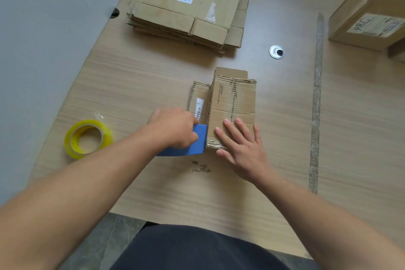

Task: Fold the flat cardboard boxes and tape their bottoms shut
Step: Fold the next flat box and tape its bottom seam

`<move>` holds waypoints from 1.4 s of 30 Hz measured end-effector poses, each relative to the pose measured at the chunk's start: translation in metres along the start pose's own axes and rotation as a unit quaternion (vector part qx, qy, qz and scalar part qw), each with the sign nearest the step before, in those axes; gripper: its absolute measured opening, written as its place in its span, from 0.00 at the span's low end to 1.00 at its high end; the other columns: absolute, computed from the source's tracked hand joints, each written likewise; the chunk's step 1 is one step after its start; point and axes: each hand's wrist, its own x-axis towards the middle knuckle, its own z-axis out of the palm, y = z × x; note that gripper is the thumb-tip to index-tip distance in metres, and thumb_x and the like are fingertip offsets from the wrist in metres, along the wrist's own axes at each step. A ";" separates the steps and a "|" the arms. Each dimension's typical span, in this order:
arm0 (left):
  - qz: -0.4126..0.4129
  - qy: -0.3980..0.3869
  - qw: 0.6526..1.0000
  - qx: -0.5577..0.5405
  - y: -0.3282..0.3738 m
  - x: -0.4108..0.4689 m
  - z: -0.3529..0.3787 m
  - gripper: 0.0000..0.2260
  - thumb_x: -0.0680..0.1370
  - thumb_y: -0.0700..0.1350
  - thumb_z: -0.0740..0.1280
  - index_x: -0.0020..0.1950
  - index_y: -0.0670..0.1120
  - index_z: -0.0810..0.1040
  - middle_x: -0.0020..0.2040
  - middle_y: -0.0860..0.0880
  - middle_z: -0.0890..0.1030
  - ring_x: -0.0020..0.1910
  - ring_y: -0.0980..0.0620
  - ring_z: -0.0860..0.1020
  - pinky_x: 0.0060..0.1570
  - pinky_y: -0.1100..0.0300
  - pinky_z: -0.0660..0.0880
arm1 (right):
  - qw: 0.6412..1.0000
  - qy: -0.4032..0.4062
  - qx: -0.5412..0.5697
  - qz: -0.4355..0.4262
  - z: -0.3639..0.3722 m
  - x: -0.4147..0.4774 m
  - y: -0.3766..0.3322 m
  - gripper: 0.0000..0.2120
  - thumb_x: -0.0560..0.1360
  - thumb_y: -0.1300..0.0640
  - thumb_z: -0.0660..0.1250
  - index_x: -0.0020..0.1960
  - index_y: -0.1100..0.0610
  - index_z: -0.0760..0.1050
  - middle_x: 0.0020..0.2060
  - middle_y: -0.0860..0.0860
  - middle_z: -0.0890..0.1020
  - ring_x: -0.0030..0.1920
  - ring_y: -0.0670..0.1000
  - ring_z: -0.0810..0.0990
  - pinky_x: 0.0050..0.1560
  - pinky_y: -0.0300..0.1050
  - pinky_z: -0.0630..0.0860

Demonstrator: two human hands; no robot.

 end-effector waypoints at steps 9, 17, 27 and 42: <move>-0.033 0.011 0.998 0.055 0.028 -0.007 -0.010 0.10 0.76 0.50 0.60 0.53 0.53 0.78 0.43 0.51 0.75 0.43 0.46 0.73 0.40 0.56 0.66 | 0.999 -0.023 0.040 0.029 -0.009 0.004 -0.008 0.30 0.78 0.30 0.46 0.75 0.40 0.65 0.76 0.47 0.66 0.78 0.55 0.60 0.74 0.69 0.52; -0.021 0.053 0.997 0.053 0.033 -0.014 0.013 0.15 0.75 0.47 0.61 0.61 0.53 0.78 0.55 0.49 0.81 0.54 0.44 0.79 0.44 0.57 0.67 | 0.995 -0.063 0.063 0.047 -0.017 0.009 -0.009 0.30 0.77 0.30 0.46 0.76 0.36 0.61 0.77 0.45 0.61 0.79 0.51 0.52 0.76 0.66 0.45; -0.089 0.094 0.983 -0.131 -0.043 -0.033 0.012 0.19 0.70 0.52 0.60 0.61 0.63 0.74 0.51 0.54 0.80 0.46 0.47 0.75 0.35 0.59 0.68 | 0.991 -0.056 0.052 0.110 -0.025 0.017 -0.034 0.38 0.68 0.21 0.50 0.74 0.35 0.55 0.68 0.46 0.58 0.74 0.53 0.50 0.70 0.75 0.49; -0.084 0.128 0.927 -0.341 -0.042 -0.067 0.032 0.26 0.67 0.59 0.60 0.66 0.72 0.70 0.57 0.59 0.81 0.52 0.53 0.78 0.53 0.53 0.77 | 0.992 -0.124 0.023 -0.030 -0.024 -0.009 0.010 0.41 0.74 0.28 0.58 0.77 0.33 0.37 0.79 0.45 0.36 0.79 0.49 0.34 0.74 0.55 0.29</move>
